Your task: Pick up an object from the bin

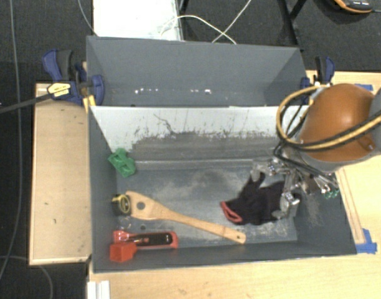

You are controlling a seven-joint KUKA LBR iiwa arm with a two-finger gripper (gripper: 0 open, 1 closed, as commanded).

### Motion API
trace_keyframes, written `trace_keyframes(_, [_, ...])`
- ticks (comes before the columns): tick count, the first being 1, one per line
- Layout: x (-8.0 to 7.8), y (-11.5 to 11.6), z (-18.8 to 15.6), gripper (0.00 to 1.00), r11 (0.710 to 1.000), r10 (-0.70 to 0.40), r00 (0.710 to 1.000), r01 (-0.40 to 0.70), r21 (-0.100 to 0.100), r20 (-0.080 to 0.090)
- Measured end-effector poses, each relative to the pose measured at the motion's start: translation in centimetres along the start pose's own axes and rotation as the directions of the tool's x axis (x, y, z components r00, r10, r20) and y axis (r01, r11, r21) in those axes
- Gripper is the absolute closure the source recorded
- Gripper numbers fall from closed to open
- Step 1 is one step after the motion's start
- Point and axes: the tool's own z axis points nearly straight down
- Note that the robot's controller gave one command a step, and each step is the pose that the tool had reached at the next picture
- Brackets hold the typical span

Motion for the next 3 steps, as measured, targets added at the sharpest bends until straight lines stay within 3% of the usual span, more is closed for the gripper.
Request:
trace_keyframes(1, [-3.6, -2.3, 5.3, 0.0, 0.998, -0.07, 0.998, 0.07, -0.006, -0.008])
trace_keyframes(2, [-1.7, -0.9, 8.3, 0.0, 0.887, -0.461, 0.887, 0.461, 0.001, 0.003])
trace_keyframes(3, [0.8, -0.1, 8.2, 1.0, 0.959, -0.282, 0.959, 0.282, -0.004, -0.003])
